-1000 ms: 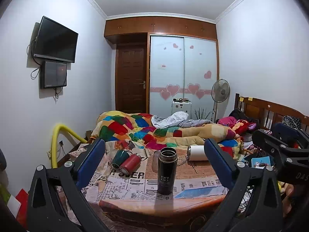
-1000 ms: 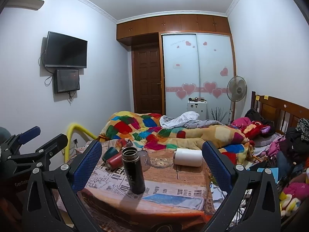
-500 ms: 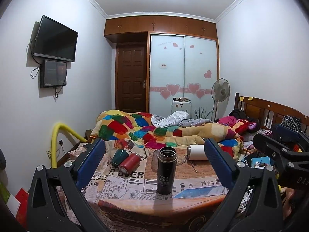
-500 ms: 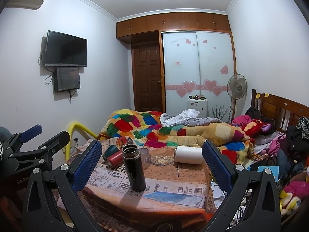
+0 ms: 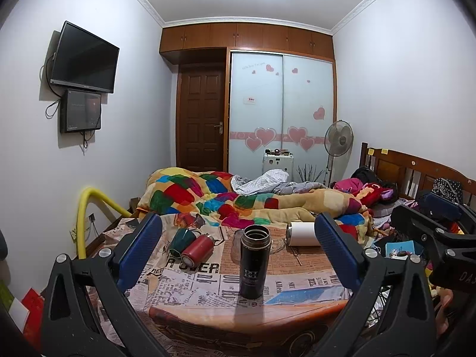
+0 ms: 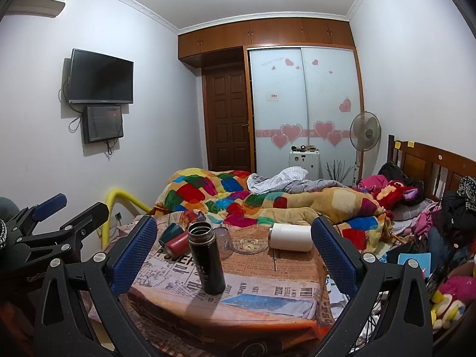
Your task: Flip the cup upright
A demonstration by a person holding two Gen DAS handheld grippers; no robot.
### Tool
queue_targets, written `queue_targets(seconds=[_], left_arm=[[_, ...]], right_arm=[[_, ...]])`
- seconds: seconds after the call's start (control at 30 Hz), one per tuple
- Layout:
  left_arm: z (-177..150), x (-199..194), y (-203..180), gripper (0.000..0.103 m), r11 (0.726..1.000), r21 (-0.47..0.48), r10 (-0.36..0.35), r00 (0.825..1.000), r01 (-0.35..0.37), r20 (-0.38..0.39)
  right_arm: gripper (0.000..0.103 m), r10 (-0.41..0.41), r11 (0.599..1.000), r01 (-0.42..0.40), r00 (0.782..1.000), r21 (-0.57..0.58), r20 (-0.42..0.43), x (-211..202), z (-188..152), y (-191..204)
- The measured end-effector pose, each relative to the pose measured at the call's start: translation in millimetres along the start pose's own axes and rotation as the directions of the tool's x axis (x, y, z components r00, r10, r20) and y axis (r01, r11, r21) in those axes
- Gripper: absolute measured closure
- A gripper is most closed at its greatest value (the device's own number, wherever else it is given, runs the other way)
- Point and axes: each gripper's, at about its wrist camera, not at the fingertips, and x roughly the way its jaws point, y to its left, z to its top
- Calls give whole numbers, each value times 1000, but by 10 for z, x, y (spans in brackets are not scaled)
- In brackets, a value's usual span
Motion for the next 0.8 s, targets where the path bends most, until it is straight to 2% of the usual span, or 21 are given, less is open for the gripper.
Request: queue_targets(seconds=[0.8], left_arm=[[27,19,0,0,1000,-3,-22,1000,22,5]], right_arm=[[0,-2,1000,2,1000,13,9,26,36,104]])
